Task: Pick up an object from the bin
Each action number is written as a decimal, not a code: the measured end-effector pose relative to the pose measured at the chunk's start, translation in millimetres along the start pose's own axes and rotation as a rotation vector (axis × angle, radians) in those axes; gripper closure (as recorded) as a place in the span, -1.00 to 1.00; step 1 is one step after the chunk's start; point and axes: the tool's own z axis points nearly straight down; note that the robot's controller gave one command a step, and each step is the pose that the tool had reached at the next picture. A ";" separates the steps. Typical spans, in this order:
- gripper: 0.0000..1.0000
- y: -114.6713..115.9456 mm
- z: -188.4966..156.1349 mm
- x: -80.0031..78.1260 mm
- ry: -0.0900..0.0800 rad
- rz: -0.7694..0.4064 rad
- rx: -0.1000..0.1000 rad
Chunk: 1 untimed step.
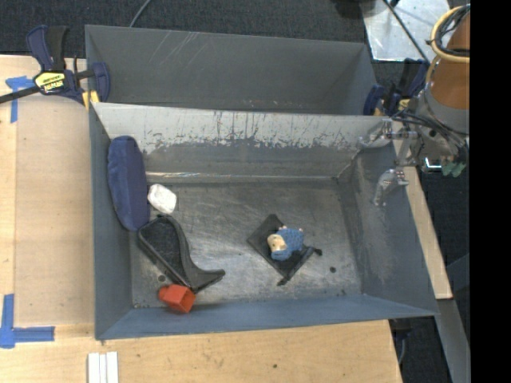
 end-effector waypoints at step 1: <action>-1.00 101.8 154.1 -24.5 -0.012 -0.224 0.002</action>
Offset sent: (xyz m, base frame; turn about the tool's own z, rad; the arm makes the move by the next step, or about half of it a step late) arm 0.0233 0.1083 -0.1661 -0.2273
